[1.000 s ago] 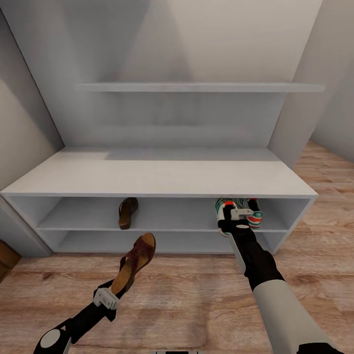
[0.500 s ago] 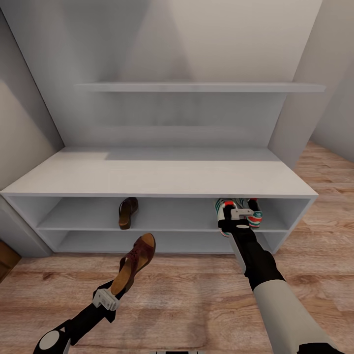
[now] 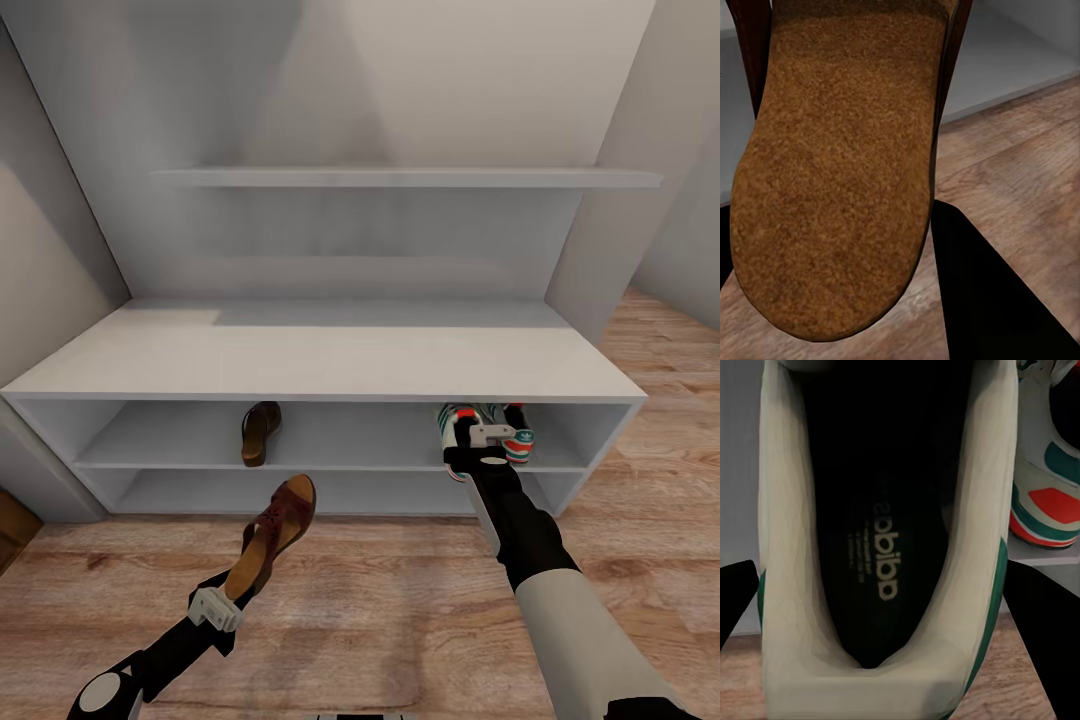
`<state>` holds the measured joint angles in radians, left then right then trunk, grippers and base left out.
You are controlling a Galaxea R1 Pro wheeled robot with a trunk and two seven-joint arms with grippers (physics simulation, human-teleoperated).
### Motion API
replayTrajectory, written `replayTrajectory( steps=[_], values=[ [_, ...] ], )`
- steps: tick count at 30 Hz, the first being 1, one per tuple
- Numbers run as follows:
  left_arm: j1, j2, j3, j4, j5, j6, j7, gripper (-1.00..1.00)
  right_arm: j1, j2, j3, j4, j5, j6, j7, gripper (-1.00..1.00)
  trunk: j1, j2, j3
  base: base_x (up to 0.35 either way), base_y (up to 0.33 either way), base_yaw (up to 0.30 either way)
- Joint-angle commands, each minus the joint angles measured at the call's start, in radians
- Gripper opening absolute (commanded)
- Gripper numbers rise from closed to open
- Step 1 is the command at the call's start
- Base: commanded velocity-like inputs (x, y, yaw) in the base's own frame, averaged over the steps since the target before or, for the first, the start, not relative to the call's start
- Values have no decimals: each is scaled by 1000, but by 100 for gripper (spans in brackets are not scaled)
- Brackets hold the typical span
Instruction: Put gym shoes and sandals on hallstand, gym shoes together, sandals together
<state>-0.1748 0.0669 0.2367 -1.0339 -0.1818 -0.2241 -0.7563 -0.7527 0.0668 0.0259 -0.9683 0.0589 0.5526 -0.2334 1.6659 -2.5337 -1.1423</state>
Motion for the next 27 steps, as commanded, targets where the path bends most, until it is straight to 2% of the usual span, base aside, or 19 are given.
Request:
replayTrajectory(
  steps=[1,15,27],
  values=[
    [-1,-1,3,-1,-13,-9,-3,-100,0,0,2,-1,6,7,-3,-100,0,0,-1,0,0,0],
    [0,-1,4,-1,-13,-11,-2,-100,0,0,2,-1,6,7,-3,-100,0,0,-1,39,-103,0],
    [0,-1,5,-2,-13,-11,-2,-100,0,0,2,-1,6,7,-3,-100,0,0,-1,8,-16,0]
  ],
)
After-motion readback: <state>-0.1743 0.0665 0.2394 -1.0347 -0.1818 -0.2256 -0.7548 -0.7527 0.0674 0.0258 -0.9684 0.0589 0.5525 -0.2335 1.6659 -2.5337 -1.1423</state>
